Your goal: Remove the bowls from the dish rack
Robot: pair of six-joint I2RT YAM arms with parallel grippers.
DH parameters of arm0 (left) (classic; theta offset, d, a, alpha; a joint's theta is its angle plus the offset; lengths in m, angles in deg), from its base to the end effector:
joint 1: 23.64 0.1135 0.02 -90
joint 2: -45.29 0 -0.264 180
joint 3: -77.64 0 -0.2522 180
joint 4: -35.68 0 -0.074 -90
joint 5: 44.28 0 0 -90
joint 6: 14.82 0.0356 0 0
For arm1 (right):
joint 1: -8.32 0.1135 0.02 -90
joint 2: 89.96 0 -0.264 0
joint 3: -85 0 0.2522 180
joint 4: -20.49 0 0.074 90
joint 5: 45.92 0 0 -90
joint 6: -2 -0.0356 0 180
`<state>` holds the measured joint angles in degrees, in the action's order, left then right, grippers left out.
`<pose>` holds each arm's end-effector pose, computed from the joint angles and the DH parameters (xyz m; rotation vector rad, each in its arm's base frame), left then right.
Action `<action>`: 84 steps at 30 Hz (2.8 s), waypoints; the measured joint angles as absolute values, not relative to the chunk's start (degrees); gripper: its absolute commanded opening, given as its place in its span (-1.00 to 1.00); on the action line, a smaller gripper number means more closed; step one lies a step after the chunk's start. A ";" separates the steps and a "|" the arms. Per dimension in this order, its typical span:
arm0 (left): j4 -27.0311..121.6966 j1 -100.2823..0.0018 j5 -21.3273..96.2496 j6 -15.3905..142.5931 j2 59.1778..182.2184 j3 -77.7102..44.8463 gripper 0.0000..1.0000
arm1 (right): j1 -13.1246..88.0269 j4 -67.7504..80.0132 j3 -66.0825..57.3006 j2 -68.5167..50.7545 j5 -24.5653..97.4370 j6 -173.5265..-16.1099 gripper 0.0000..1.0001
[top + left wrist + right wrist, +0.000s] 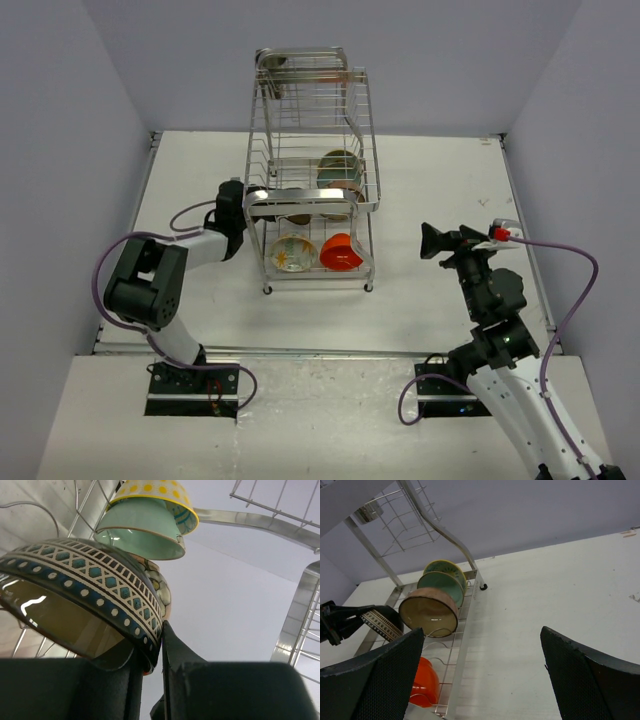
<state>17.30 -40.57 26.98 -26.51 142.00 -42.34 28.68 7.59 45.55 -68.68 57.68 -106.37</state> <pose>0.3366 -0.1144 0.1912 -1.3233 1.8496 -1.5931 0.1171 0.0345 0.2979 0.1678 1.4830 0.3716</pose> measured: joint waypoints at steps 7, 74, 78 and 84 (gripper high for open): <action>12.07 -38.06 23.83 -23.95 141.06 -43.54 -1.00 | 28.68 7.61 45.55 -68.66 57.20 -106.37 0.98; 96.77 -21.03 69.89 51.43 178.87 29.90 -1.00 | 28.66 3.33 26.53 -35.66 61.09 -106.18 0.98; 99.59 -21.03 70.78 52.33 182.39 33.55 -1.00 | 28.66 4.36 25.90 -33.87 61.07 -105.94 0.98; 101.10 -21.03 71.57 53.33 183.81 35.69 -1.00 | 28.66 6.08 25.75 -30.52 61.05 -105.89 0.98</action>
